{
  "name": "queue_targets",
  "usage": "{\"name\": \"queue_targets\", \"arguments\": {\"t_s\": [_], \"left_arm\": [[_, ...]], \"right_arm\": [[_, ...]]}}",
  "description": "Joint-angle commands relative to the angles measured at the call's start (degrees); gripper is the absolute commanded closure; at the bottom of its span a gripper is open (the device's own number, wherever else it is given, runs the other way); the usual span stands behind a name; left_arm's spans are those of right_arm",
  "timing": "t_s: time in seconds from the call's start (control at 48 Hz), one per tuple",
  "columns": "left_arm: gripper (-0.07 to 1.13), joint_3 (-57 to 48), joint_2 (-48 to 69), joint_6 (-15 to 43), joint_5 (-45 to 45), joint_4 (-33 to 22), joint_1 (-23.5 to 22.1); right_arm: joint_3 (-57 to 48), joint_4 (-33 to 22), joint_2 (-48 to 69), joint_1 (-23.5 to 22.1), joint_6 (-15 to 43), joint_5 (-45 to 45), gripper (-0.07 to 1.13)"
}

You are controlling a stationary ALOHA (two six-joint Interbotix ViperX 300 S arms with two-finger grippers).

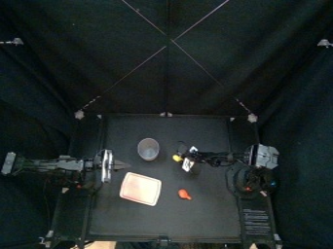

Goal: Pick the corn then place it on the pink plate
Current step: Place corn on the pink plate

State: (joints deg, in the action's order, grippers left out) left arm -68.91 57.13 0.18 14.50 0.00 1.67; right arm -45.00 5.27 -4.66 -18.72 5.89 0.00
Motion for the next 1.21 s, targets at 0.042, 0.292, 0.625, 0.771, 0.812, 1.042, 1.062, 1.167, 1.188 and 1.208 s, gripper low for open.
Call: {"name": "queue_targets", "arguments": {"t_s": [0.042,0.292,0.625,0.771,0.812,1.042,1.062,1.167,1.188,1.208], "left_arm": [[1.09,0.9,0.0,0.0,0.3,0.1,-0.1],[1.09,1.0,0.0,0.0,0.3,0.1,-0.1],[1.09,1.0,1.5,0.1,0.3,0.4,0.4],[1.09,0.9,2.4,0.1,0.2,0.9,0.5],[1.09,0.9,2.5,0.1,-0.1,0.9,0.5],[1.09,0.8,2.7,0.1,-3.5,0.9,1.8],[1.09,0.8,2.7,0.1,-3.9,0.8,1.8],[1.09,0.8,2.9,0.1,-5.3,0.9,2.0],[1.09,0.8,2.9,0.1,-5.4,0.9,2.0],[1.09,0.8,2.9,0.1,-5.4,0.9,2.0]], "right_arm": [[2.7,0.8,1.8,0.7,0.4,0.2,0.59],[12.7,0.5,2.5,9.4,0.4,-1.8,0.61],[25.1,0.5,-4.2,19.2,0.2,-1.7,0.61],[30.0,0.4,-9.1,21.4,0.2,-1.1,0.60],[31.5,0.4,-10.7,21.9,0.2,-0.9,0.60],[37.5,0.4,-16.9,23.0,0.2,-0.7,0.53],[37.7,0.4,-17.1,23.0,0.3,-0.7,0.51],[38.0,0.4,-17.7,23.3,0.4,-0.8,0.40],[38.0,0.5,-17.7,23.4,0.5,-0.8,0.38],[38.0,0.5,-17.7,23.5,0.5,-0.8,0.36]]}}
